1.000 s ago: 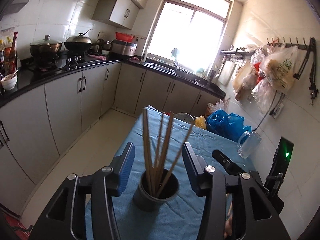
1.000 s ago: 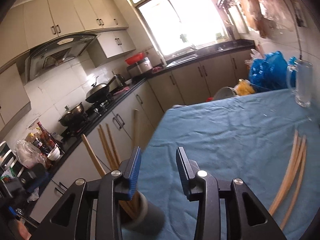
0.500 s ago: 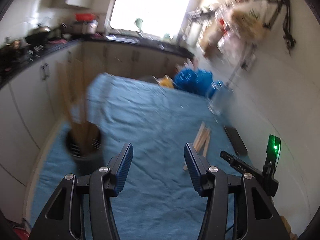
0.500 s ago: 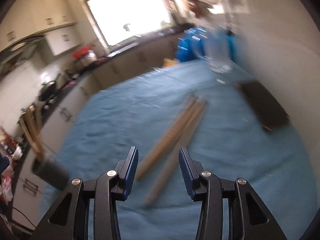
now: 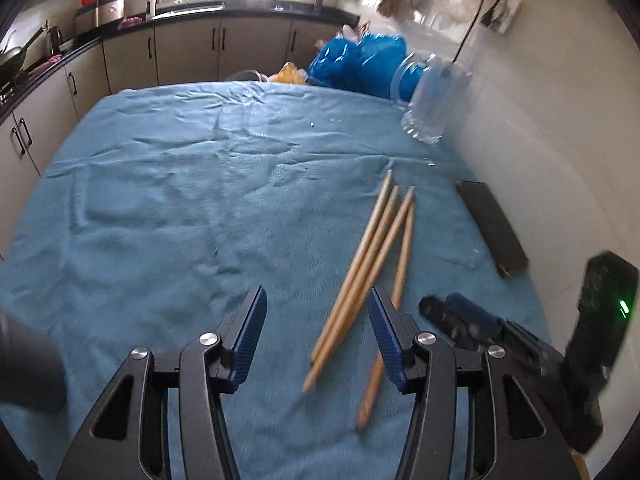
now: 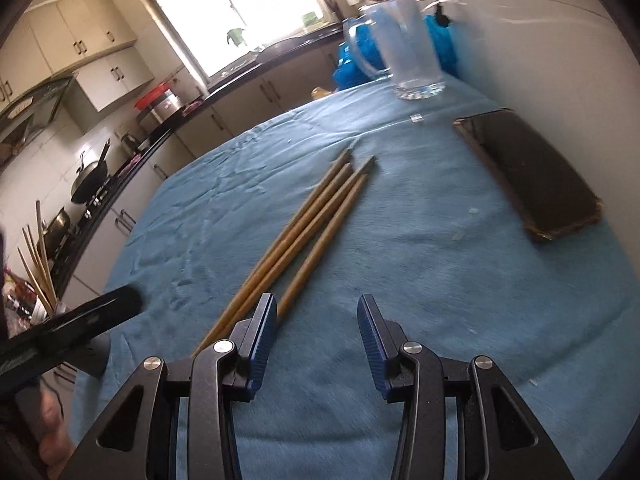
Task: Organize utensils
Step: 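Close the left gripper on a chopstick in the row, then close the right gripper on a chopstick in the row, then lift both held chopsticks and lower them into the black utensil cup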
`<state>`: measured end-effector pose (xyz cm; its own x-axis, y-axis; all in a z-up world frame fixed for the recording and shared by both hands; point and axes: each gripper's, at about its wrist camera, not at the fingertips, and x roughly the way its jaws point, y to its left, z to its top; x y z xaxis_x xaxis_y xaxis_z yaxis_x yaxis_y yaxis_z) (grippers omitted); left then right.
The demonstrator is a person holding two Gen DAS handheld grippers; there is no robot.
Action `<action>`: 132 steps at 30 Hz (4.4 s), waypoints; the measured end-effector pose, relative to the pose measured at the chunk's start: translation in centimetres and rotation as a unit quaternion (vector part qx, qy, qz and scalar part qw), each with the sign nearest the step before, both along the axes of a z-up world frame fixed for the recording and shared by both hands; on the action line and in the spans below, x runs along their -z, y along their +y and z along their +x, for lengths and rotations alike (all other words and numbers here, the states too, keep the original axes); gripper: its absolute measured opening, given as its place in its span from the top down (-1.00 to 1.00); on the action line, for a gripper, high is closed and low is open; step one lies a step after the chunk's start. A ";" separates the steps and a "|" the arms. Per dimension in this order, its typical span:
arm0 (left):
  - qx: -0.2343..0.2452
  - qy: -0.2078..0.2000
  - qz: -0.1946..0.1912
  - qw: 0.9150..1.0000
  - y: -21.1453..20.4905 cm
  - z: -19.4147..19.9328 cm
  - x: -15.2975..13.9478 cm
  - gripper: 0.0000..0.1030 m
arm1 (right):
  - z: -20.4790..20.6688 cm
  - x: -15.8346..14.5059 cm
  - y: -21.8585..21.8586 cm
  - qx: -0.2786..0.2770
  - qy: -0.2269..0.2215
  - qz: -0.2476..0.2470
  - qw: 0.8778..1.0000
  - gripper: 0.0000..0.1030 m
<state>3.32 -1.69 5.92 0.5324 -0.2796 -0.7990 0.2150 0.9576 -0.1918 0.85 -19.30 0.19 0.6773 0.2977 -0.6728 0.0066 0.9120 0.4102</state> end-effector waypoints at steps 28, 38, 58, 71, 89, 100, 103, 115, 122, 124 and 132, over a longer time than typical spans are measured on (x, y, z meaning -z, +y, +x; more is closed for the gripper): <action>0.075 0.019 0.077 0.994 -8.0 7.7 4.7 0.84 | 1.0 0.8 -2.9 0.036 0.002 -0.032 0.999 0.07; 0.029 0.031 0.100 0.994 -3.9 4.7 4.4 0.84 | 1.3 1.0 -3.3 0.034 0.000 -0.014 0.999 0.06; -0.028 0.115 -0.005 0.993 5.8 -6.3 4.1 0.84 | 1.3 0.1 0.2 -0.043 0.079 -0.145 0.985 0.76; -0.002 0.139 -0.017 0.990 7.6 -9.6 3.0 0.77 | -1.9 0.2 -2.3 -0.064 0.189 -0.088 0.976 0.70; 0.088 0.143 0.106 0.980 2.3 -5.3 3.9 0.64 | 4.7 0.3 0.9 -0.126 0.292 -0.203 0.926 0.58; 0.081 0.126 0.099 0.984 2.4 -4.9 3.8 0.87 | 5.9 0.4 2.5 -0.146 0.257 -0.218 0.930 0.85; 0.066 0.099 0.063 0.991 3.7 -6.4 2.7 0.87 | 4.0 0.1 2.2 -0.133 0.225 -0.192 0.946 0.86; 0.031 -0.014 -0.021 0.999 7.8 -12.3 -3.5 0.87 | -2.3 -4.0 3.7 -0.110 0.050 -0.097 0.988 0.86; -0.027 -0.087 -0.065 0.994 12.6 -15.0 -7.5 0.87 | -5.3 -7.8 4.8 -0.107 -0.031 -0.063 0.992 0.86; -0.044 -0.108 -0.078 0.990 14.0 -15.6 -8.8 0.87 | -5.9 -9.1 5.6 -0.109 -0.054 -0.056 0.991 0.86; -0.129 -0.211 -0.100 0.964 20.8 -16.8 -14.5 0.87 | -5.5 -14.2 10.2 -0.138 -0.134 0.005 0.981 0.85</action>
